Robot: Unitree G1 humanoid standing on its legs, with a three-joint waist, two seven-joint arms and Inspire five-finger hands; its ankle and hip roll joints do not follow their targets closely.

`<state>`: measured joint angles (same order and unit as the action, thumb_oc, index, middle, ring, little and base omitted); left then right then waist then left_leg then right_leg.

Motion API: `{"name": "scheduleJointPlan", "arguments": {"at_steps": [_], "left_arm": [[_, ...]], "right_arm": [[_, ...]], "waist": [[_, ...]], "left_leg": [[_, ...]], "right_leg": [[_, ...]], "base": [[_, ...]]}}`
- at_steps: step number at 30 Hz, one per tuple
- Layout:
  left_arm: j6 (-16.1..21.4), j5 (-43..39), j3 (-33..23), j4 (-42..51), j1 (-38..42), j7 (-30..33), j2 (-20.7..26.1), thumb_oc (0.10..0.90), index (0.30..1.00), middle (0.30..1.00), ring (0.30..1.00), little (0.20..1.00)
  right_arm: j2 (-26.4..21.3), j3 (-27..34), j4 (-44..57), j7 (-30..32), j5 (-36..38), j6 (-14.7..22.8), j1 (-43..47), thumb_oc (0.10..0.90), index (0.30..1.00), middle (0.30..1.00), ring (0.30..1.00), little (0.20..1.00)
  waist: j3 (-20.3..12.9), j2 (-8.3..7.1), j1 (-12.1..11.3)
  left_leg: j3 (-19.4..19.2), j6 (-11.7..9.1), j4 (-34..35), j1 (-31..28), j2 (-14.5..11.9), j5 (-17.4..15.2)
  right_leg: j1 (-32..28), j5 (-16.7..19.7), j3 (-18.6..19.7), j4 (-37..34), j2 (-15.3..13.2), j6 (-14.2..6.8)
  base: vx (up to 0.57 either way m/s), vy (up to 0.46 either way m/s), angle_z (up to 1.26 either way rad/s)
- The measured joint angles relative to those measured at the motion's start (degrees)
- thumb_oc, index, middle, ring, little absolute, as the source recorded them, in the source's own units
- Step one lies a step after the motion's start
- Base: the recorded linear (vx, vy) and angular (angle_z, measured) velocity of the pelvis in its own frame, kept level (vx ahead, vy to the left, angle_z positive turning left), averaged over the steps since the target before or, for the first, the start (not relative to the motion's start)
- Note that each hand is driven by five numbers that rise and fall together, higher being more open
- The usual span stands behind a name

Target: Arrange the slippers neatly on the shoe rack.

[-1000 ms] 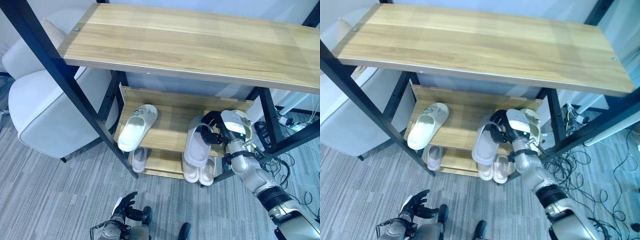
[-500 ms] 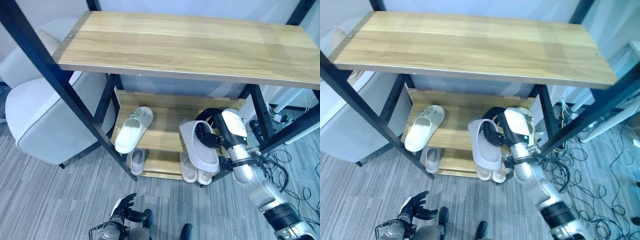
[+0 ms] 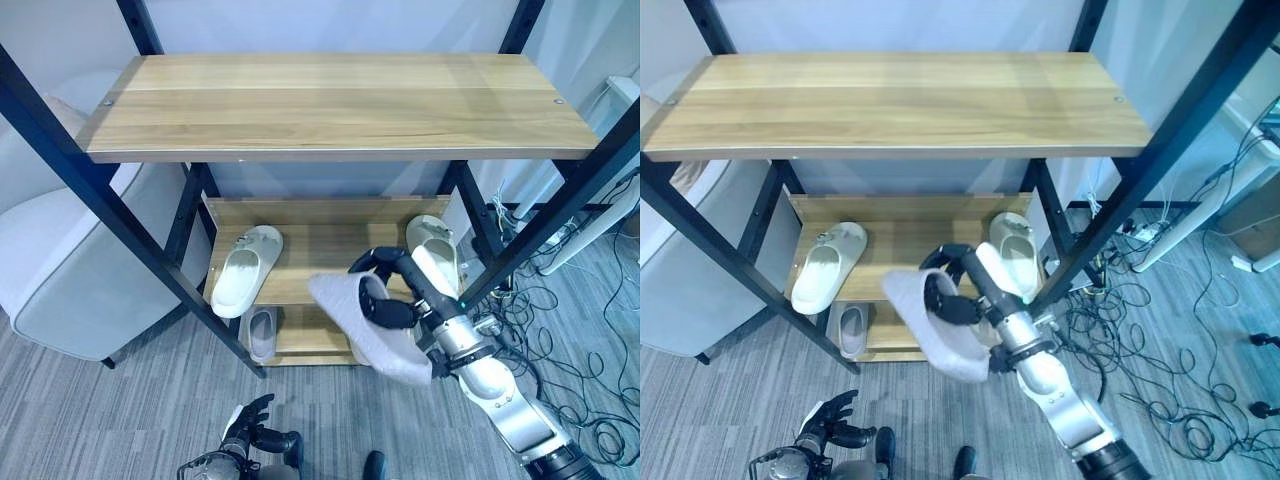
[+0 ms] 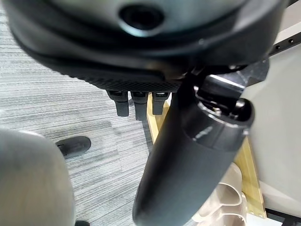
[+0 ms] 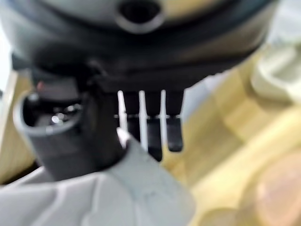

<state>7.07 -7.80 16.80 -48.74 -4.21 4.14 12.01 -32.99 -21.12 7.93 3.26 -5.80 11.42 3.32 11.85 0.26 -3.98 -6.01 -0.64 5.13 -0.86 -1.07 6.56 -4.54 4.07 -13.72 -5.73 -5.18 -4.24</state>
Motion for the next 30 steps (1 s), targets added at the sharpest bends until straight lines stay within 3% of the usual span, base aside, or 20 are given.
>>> {"name": "scheduleJointPlan", "arguments": {"at_steps": [8,13,16,19,20,22,25,26,28,30], "left_arm": [[0.05,-0.08,-0.08,-0.33,-0.02,-1.14,-0.48,0.800,0.900,0.900,0.900,0.900],[0.17,-0.07,0.17,-0.29,0.09,-1.14,0.23,0.800,0.900,0.900,0.900,0.900],[0.15,-1.13,1.44,-0.07,2.80,-1.07,1.48,0.800,0.900,0.900,0.900,0.900],[0.43,-2.39,3.25,1.14,6.64,-1.09,2.51,0.800,0.900,0.900,0.900,0.900],[0.39,-3.95,2.83,1.74,7.86,-0.97,2.40,0.800,0.900,0.900,0.900,0.900],[0.72,-4.63,2.74,4.66,8.36,-0.79,3.41,0.800,0.900,0.900,0.900,0.900],[1.05,-6.91,2.74,7.30,8.74,-0.47,4.38,0.800,0.900,0.900,0.900,0.900],[1.67,-7.92,2.89,9.80,8.47,-0.11,4.83,0.800,0.900,0.900,0.900,0.900],[2.24,-8.03,3.27,12.63,9.13,0.31,5.23,0.800,0.900,0.900,0.900,0.900],[2.75,-9.17,3.88,15.92,10.39,1.12,5.43,0.800,0.900,0.900,0.900,0.900]], "right_arm": [[0.14,-7.10,-1.92,-6.98,4.94,0.16,-1.39,0.400,0.300,0.300,0.300,0.300],[0.39,-8.93,-8.94,-7.65,4.01,0.30,-1.34,0.400,0.300,0.300,0.300,0.300],[0.32,-9.91,-13.39,-5.06,1.19,0.34,1.39,0.400,0.300,0.300,0.300,0.300],[-0.38,-9.36,-15.70,-2.59,-1.20,0.26,6.32,0.400,0.300,0.300,0.300,0.300],[-0.18,-8.90,-16.57,-1.64,-2.30,-0.11,8.56,0.400,0.300,0.300,0.300,0.300],[-0.63,-8.09,-16.40,-0.13,-3.36,-0.11,11.07,0.400,0.300,0.300,0.300,0.300],[-1.08,-7.02,-16.30,2.18,-5.21,-0.32,13.62,0.400,0.300,0.300,0.300,0.300],[-1.90,-6.90,-15.65,3.73,-5.95,-0.34,14.27,0.400,0.300,0.300,0.300,0.300],[-2.49,-5.32,-15.14,5.24,-7.52,-0.42,16.28,0.400,0.300,0.300,0.300,0.300],[-3.71,-3.47,-13.75,8.01,-8.97,-0.97,19.16,0.400,0.300,0.300,0.300,0.300]], "waist": [[-0.62,-0.01,-0.56],[-1.83,-2.43,-1.73],[0.94,-3.74,-2.77],[5.88,-2.02,-3.80],[8.70,-1.08,-5.22],[11.19,0.09,-5.92],[13.23,0.90,-6.66],[13.15,0.90,-6.84],[13.30,1.04,-7.44],[13.52,1.29,-7.62]], "left_leg": [[0.20,0.13,-0.02,-0.40,-0.15,0.22],[1.94,-0.44,-0.44,1.10,-0.50,0.85],[4.61,-1.08,-6.27,7.79,-1.19,0.43],[7.37,-2.88,-13.51,16.08,-1.91,-1.41],[8.49,-3.03,-14.27,18.08,-1.90,-1.29],[9.84,-2.01,-19.73,23.30,-1.72,-2.72],[11.38,-1.22,-25.95,29.36,-0.77,-4.49],[12.10,-1.50,-29.91,33.24,0.20,-6.96],[12.65,-0.99,-36.04,39.71,1.15,-7.68],[12.48,-0.44,-44.57,47.82,2.24,-10.49]], "right_leg": [[-0.74,0.34,-0.16,0.00,0.45,0.40],[0.01,0.00,-1.93,0.44,0.92,-0.04],[3.88,-0.27,-3.90,2.24,1.08,0.43],[11.05,-2.32,-5.28,9.52,1.20,2.49],[13.98,-3.11,-5.57,12.95,0.98,3.15],[20.17,-6.87,-6.17,21.54,-0.71,4.09],[26.52,-9.90,-6.59,29.93,-2.75,4.78],[30.44,-12.04,-6.16,34.70,-4.06,4.54],[36.88,-14.43,-6.00,41.83,-5.73,4.80],[45.02,-17.81,-4.87,51.20,-8.16,5.58]], "base": [[-0.02,-0.026,0.01],[-0.19,-0.097,0.14],[-0.35,-0.068,0.37],[-0.12,0.010,0.23],[-0.14,0.045,0.10],[-0.10,0.049,0.15],[-0.08,0.043,0.17],[-0.04,0.069,0.25],[-0.09,0.088,0.14],[-0.07,0.090,0.09]]}}
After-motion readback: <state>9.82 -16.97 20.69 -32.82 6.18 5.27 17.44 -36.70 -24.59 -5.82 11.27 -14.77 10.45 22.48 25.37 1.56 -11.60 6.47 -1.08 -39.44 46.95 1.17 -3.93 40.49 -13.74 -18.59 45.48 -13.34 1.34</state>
